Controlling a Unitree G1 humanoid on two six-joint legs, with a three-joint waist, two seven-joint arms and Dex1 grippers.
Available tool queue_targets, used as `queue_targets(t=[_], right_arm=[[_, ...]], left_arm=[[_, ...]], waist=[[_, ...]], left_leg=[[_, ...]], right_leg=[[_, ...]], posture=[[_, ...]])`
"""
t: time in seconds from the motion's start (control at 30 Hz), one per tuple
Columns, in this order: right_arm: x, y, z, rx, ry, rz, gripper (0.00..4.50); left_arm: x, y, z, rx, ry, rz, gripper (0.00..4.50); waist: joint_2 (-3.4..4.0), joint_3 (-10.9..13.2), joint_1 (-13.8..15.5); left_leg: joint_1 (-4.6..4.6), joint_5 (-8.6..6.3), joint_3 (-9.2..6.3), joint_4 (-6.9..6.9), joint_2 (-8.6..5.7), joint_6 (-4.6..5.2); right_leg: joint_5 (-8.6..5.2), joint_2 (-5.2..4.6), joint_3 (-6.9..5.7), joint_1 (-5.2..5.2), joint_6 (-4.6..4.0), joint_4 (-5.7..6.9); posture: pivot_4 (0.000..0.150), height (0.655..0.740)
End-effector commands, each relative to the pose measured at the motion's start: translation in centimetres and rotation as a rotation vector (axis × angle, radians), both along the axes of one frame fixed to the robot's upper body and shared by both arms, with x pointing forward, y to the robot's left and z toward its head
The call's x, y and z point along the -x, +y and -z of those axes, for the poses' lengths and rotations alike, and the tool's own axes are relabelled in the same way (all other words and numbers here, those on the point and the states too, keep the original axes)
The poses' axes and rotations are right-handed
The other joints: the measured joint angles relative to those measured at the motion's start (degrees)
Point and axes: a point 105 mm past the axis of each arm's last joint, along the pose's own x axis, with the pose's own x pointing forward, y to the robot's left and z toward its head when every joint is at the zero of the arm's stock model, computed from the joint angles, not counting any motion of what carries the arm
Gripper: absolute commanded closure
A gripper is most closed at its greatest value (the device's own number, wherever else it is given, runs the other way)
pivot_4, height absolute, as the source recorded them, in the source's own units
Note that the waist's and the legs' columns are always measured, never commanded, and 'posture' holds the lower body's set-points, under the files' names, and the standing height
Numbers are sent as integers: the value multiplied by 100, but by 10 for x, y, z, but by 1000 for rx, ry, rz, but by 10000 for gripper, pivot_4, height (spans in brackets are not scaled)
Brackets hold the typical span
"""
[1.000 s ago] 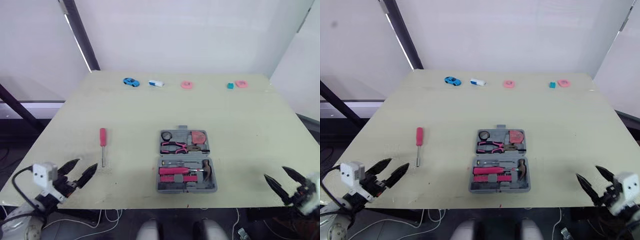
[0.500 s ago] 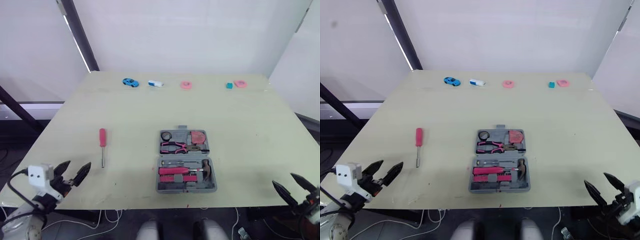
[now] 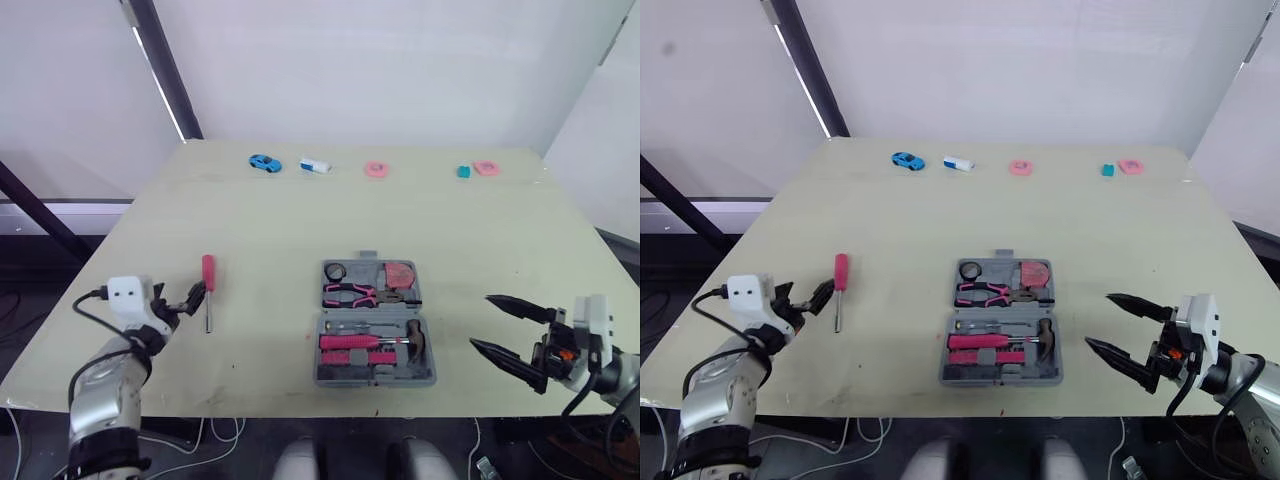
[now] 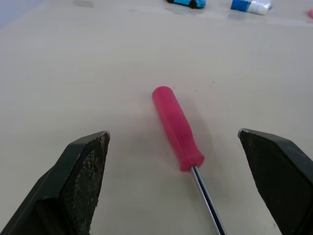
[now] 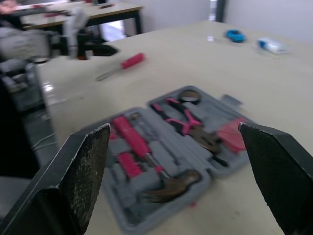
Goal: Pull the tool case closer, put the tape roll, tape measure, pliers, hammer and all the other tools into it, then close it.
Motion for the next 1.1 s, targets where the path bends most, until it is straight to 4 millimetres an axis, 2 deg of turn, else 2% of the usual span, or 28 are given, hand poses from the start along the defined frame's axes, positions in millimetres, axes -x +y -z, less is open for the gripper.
queue_targets(t=[0.03,0.13,0.33,0.43,0.47,0.5,0.53,0.6,0.63,0.73,0.87,1.1], right_arm=[[4,12,-15,-3,-44,-85,1072],[2,21,-23,-7,-72,-112,1072],[-3,32,-27,-18,-110,-124,1072],[-2,36,-25,-2,-115,-135,0],[-2,37,-26,-8,-117,-138,0],[-1,39,-26,-15,-116,-143,0],[-1,41,-25,-19,-118,-154,0],[0,43,-23,-14,-121,-169,0],[0,43,-23,-19,-125,-171,0],[-3,45,-24,-33,-138,-165,0],[-5,44,-19,-25,-140,-158,0],[-5,44,-15,-19,-135,-161,0]], left_arm=[[-10,2,0,-24,24,-34,0],[-20,3,6,-7,50,-97,0],[-30,-10,26,4,140,-80,0],[-31,-10,27,5,156,-73,6927],[-31,-9,27,2,158,-73,13880],[-31,-8,27,-11,160,-72,17772],[-30,-7,27,-28,165,-70,18305],[-29,-5,28,-42,168,-71,28862],[-29,-5,28,-44,168,-71,30594],[-25,-4,26,-76,169,-53,39750],[-12,-21,27,-92,167,16,40217],[30,-71,32,-56,197,143,40225]], waist=[[-2,1,-7],[-4,3,-22],[-7,4,-13],[-9,4,-10],[-9,4,-10],[-9,4,-9],[-9,4,-5],[-9,4,-5],[-9,4,-4],[-9,4,-8],[-9,4,-34],[-7,4,-18]], left_leg=[[0,0,1,0,0,0],[0,0,0,0,0,0],[-3,0,-1,0,-2,0],[-3,0,-3,0,-2,0],[-3,0,-2,0,-2,0],[-3,0,-3,0,-2,0],[-3,0,-3,0,-2,0],[-3,0,-2,0,-2,0],[-3,0,-3,0,-2,0],[-3,0,-1,0,-2,0],[-2,0,1,-1,0,-1],[1,0,-2,-1,3,-1]], right_leg=[[0,0,0,0,0,0],[1,0,0,0,1,0],[1,0,-1,0,2,-1],[2,0,-3,0,2,0],[2,0,-3,-1,2,0],[2,0,-3,-1,2,1],[2,0,-3,0,2,1],[2,-1,-3,0,2,1],[2,-1,-3,0,2,1],[2,-1,-3,0,2,1],[2,-3,-1,-1,2,-1],[1,-11,3,-1,1,0]], posture=[[1500,7400],[1500,7400],[1500,7400],[1500,7400],[1500,7400],[1500,7400],[1500,7400],[1500,7400],[1500,7400],[1500,7400],[1500,7400],[1500,7400]])
